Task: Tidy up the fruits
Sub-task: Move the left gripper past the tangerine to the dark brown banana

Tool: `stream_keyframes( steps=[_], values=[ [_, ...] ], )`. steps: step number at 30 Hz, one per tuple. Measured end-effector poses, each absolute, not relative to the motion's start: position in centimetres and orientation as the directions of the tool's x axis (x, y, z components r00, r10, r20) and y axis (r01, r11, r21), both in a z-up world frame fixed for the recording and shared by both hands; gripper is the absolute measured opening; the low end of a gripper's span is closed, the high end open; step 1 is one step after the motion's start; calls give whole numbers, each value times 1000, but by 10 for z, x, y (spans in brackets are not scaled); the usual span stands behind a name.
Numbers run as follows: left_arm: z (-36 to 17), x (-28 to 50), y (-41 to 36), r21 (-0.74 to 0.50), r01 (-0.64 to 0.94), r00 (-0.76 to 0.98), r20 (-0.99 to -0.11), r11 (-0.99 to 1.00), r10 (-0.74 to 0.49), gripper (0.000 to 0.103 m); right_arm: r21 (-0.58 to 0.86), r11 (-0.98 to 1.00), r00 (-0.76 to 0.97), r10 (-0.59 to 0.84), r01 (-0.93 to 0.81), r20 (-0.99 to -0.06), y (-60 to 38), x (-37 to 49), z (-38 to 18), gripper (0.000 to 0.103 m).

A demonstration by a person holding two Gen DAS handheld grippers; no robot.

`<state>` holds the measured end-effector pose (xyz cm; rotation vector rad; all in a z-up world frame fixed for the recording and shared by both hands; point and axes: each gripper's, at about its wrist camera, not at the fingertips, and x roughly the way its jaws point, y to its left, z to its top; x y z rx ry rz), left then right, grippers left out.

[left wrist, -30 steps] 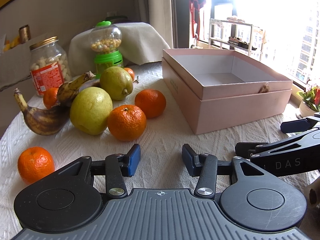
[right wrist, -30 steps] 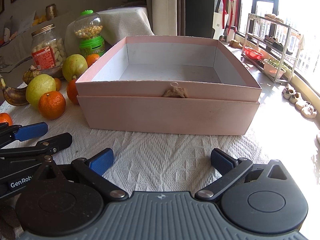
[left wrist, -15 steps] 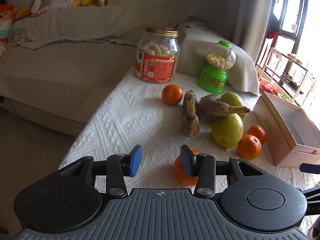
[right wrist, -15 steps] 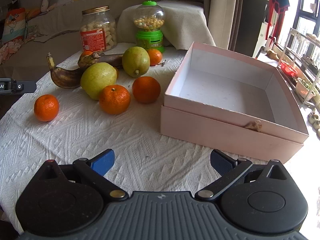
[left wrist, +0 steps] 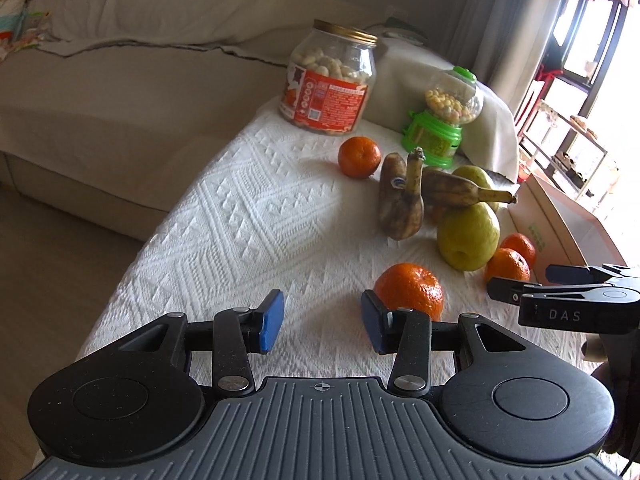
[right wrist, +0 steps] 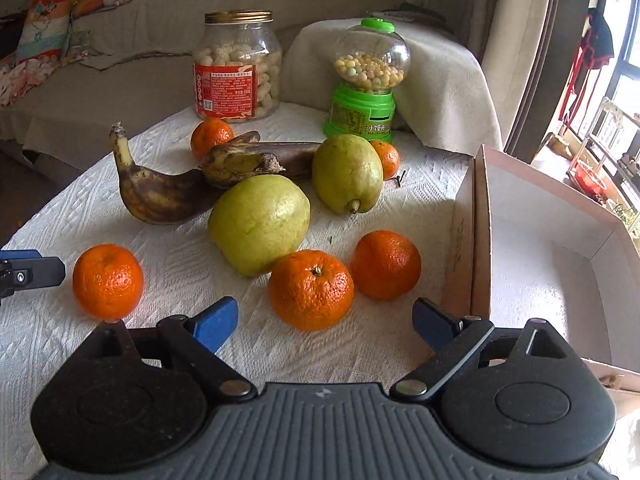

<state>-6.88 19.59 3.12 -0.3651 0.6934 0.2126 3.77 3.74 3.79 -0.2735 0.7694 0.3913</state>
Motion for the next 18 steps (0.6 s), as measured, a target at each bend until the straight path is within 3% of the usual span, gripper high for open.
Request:
stream_keyframes(
  steps=[2, 4, 8, 12, 15, 18],
  values=[
    [32, -70, 194, -271, -274, 773, -633, 923, 43, 47, -73, 896, 645, 257, -439, -719, 36, 40, 41, 73],
    [34, -71, 188, -289, -209, 799, -601, 934, -7, 47, -49, 890, 620, 275, -453, -735, 36, 43, 40, 63],
    [39, -65, 169, -277, -137, 821, -570, 951, -47, 47, -41, 883, 606, 286, -468, -742, 31, 37, 36, 63],
    [40, -50, 149, -187, -104, 832, -555, 977, -17, 48, -62, 877, 614, 282, -477, -737, 24, 28, 36, 64],
    [35, -39, 141, -83, -139, 827, -557, 987, 70, 49, -75, 876, 627, 278, -476, -728, 18, 25, 38, 68],
    [30, -38, 146, -81, -147, 824, -561, 986, 77, 52, -94, 874, 646, 275, -476, -713, 15, 21, 41, 75]
  ],
)
